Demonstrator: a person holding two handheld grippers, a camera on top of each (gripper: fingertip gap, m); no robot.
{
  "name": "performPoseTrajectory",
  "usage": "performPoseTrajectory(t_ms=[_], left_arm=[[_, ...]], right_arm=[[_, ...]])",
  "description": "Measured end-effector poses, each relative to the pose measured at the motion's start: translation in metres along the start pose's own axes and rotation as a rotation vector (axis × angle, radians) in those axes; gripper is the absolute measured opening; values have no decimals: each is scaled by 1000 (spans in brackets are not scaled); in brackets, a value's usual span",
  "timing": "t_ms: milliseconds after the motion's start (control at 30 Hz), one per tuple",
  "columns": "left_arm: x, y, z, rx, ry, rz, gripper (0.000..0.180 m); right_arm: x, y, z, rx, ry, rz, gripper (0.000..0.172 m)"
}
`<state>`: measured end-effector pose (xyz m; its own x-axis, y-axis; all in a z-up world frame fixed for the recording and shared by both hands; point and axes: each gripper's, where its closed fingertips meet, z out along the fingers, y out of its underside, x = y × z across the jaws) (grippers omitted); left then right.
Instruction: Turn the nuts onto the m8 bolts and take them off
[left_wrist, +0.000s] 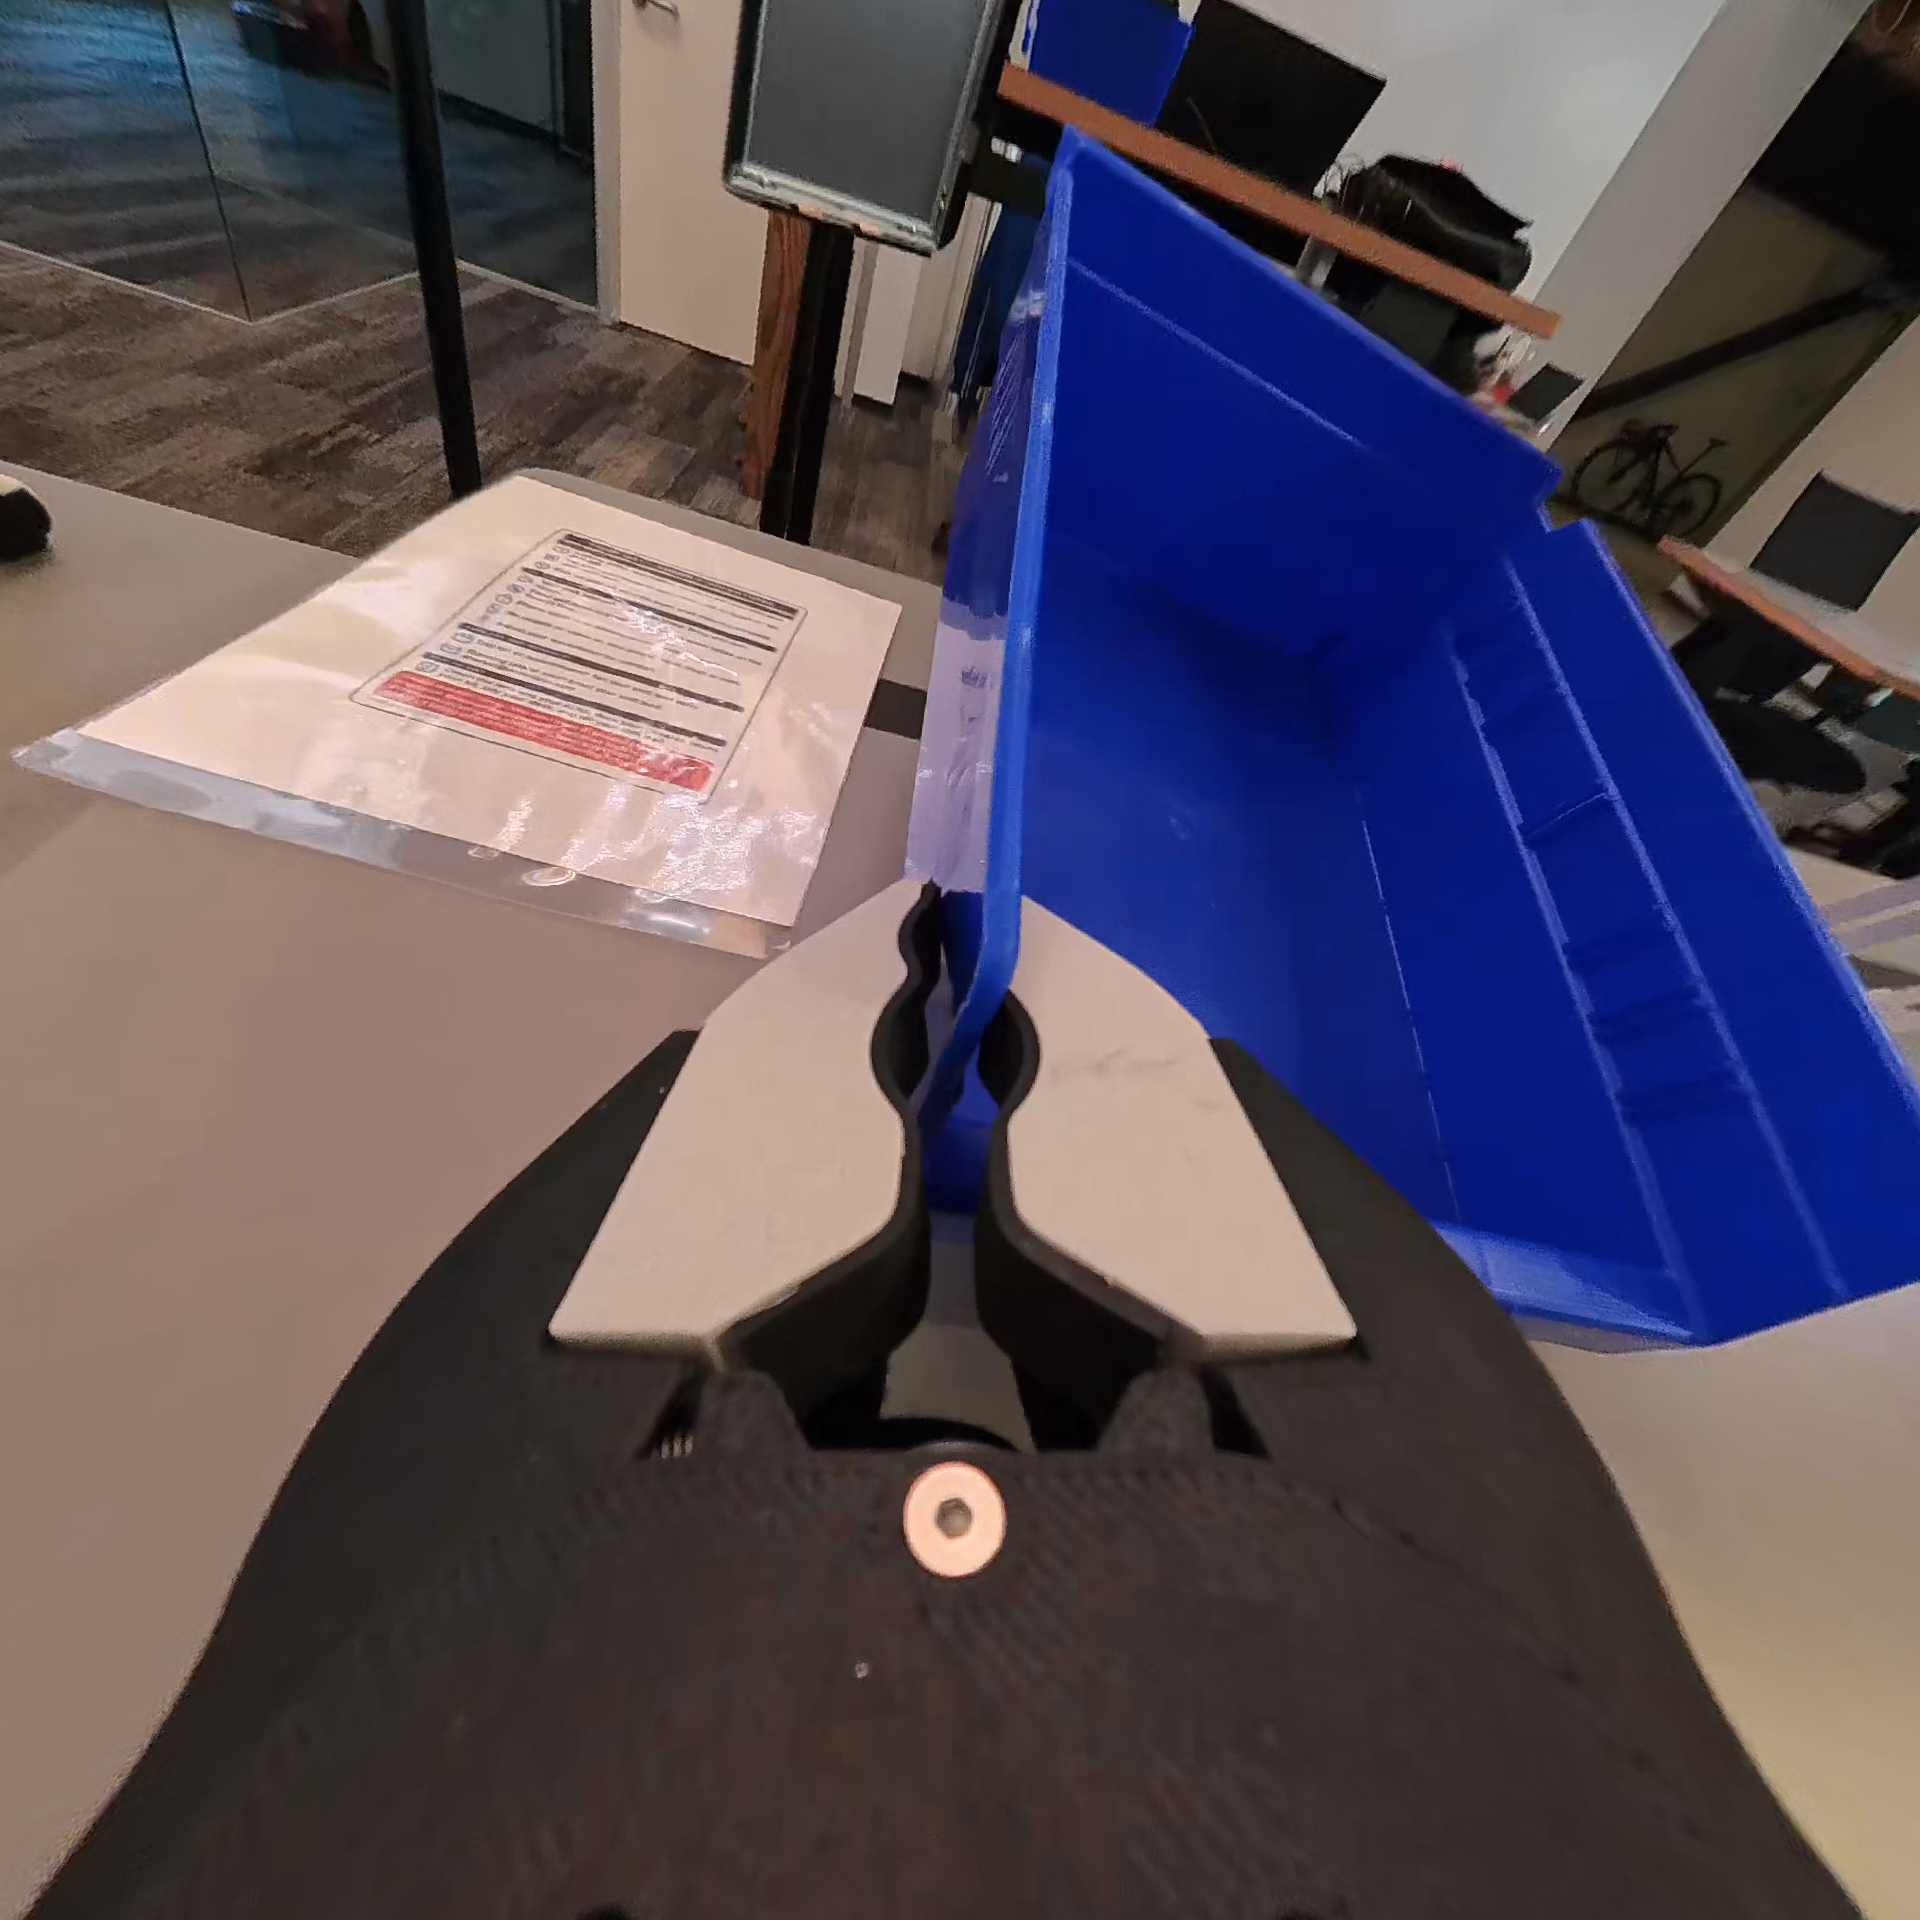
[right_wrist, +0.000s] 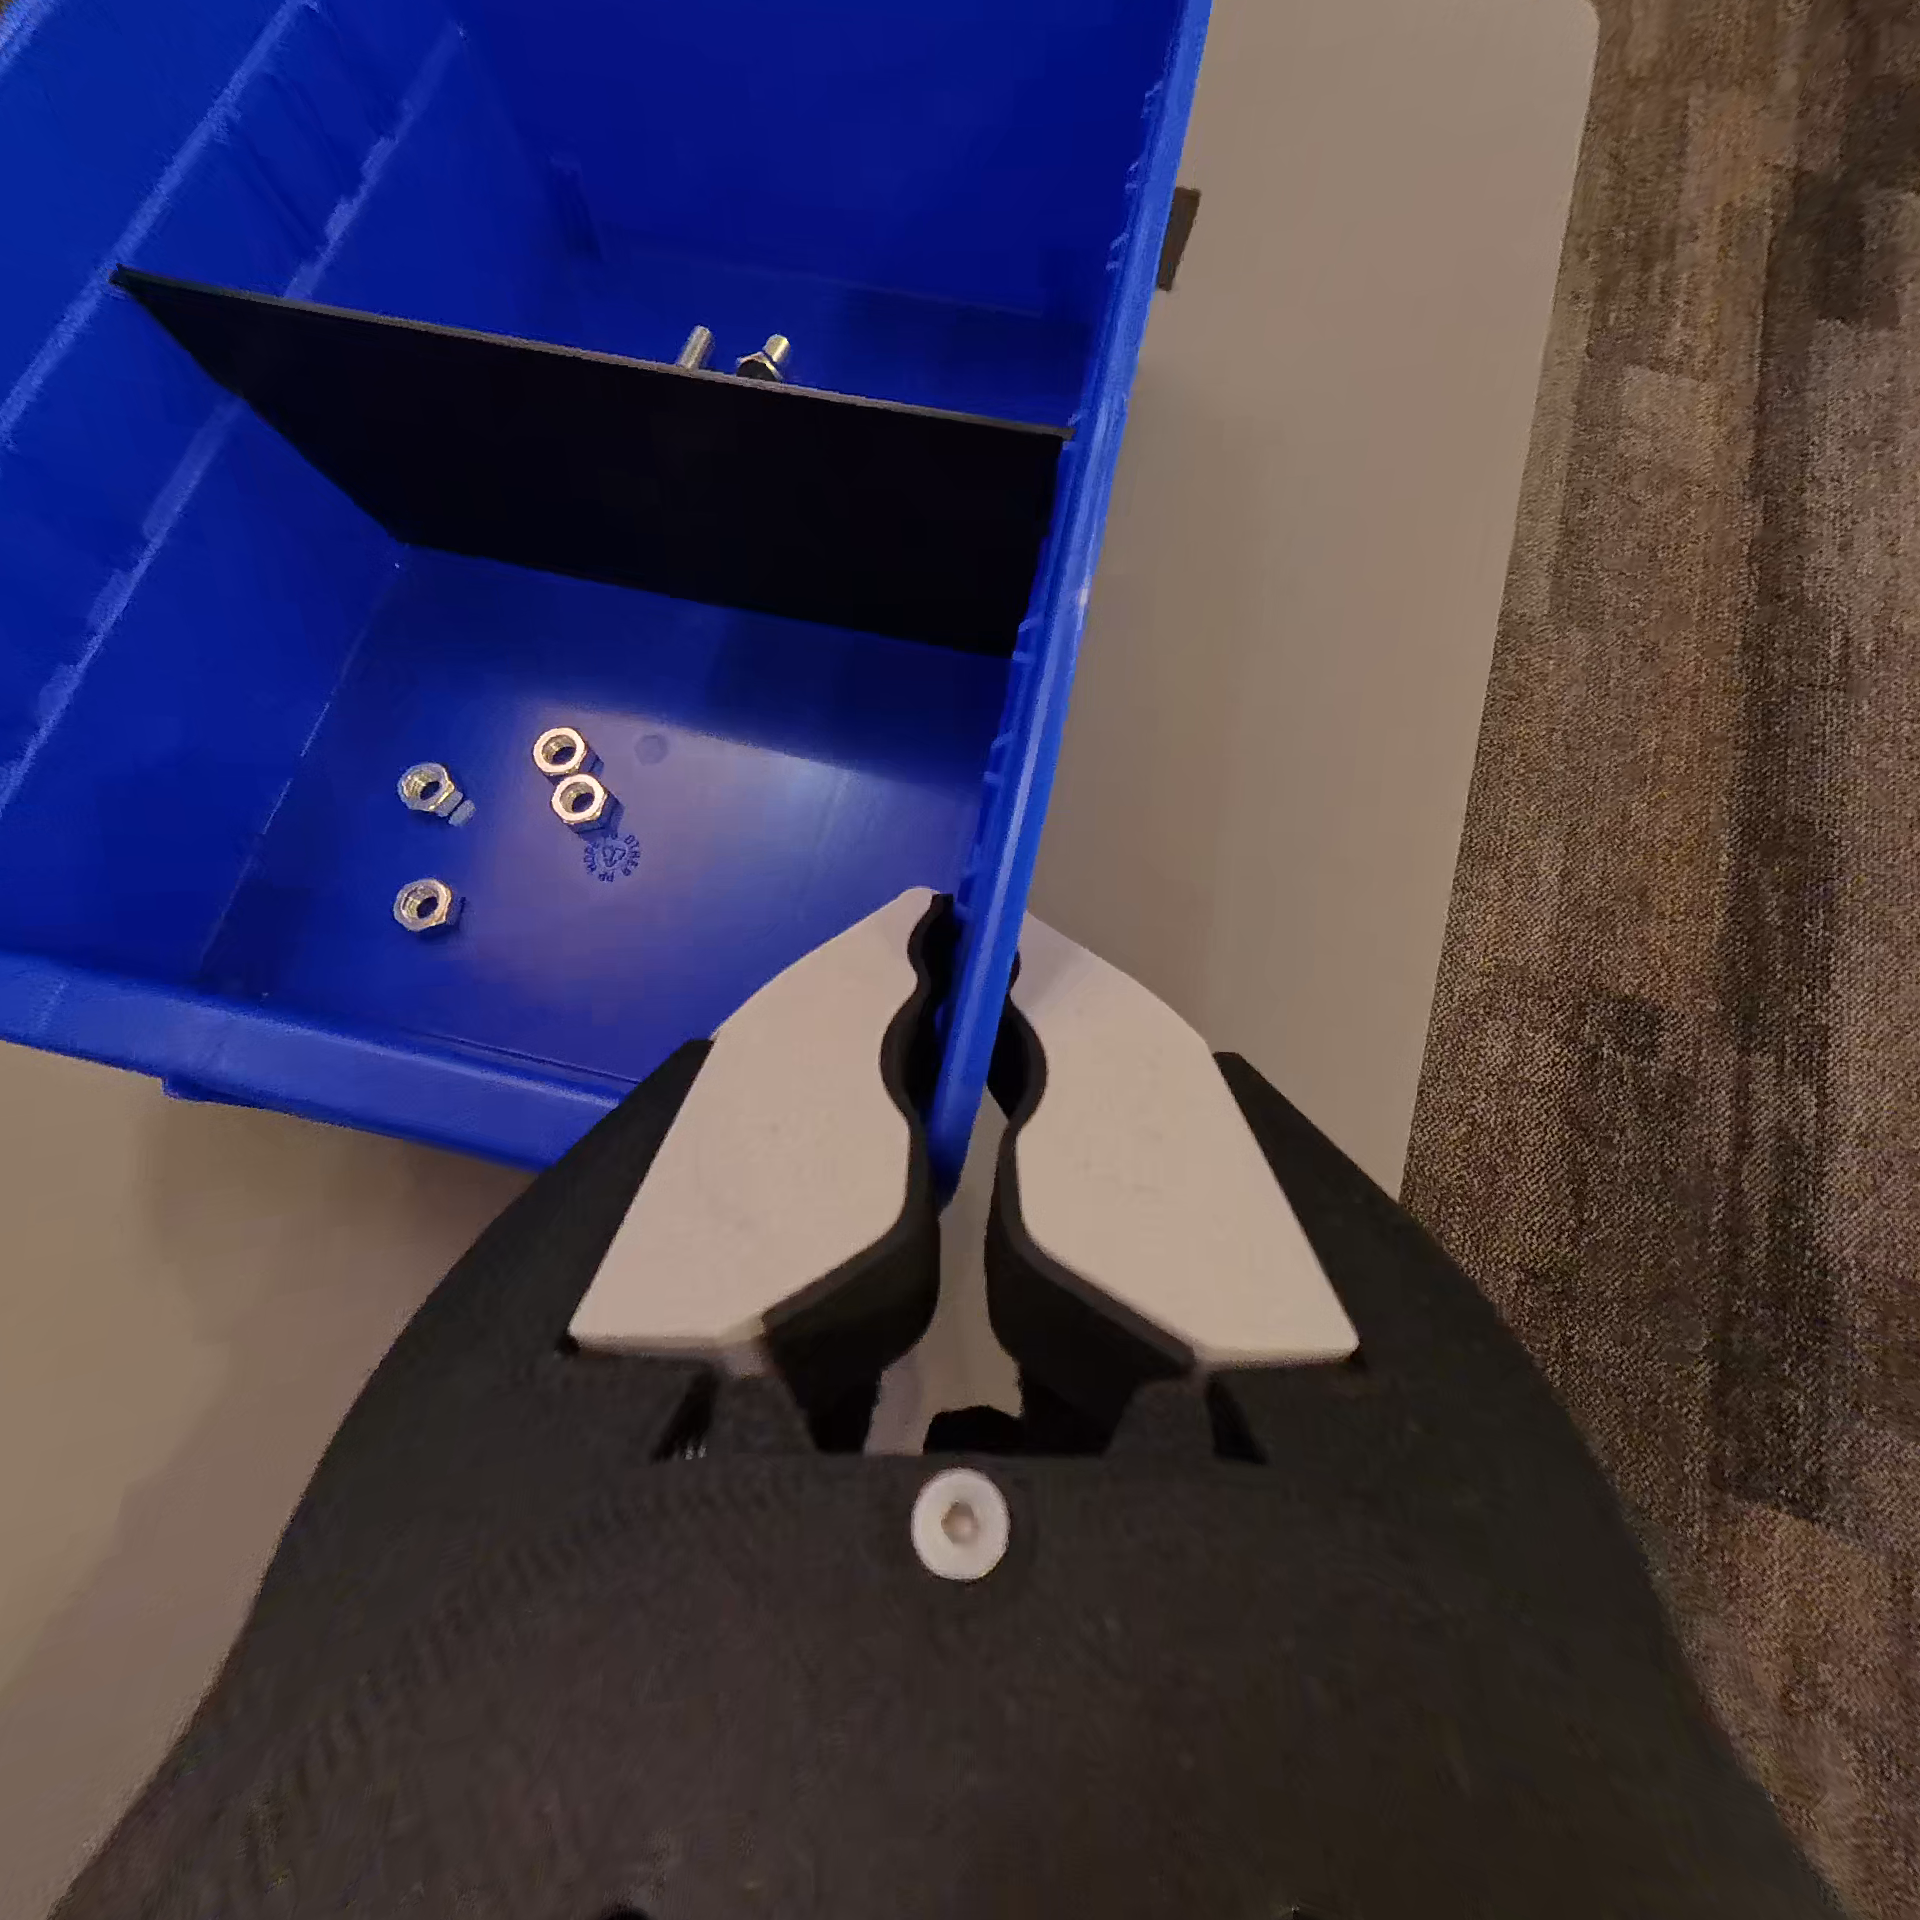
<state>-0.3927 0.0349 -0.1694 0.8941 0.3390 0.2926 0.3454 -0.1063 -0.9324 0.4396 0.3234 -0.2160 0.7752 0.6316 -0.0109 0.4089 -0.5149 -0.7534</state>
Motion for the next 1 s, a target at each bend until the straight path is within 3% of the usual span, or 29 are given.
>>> performPoseTrajectory(t_ms=[200, 500, 1000], left_arm=[[-3, -17, -29, 86, -3, -26, 5], [-8, -35, -74, 186, 36, -66, 5], [-47, -67, -157, 335, -54, -74, 5]], right_arm=[[-26, 24, -27, 1, -114, -120, 4], [-97, 43, -47, -2, -363, -322, 3], [-286, 10, -6, -36, -625, -529, 5]])
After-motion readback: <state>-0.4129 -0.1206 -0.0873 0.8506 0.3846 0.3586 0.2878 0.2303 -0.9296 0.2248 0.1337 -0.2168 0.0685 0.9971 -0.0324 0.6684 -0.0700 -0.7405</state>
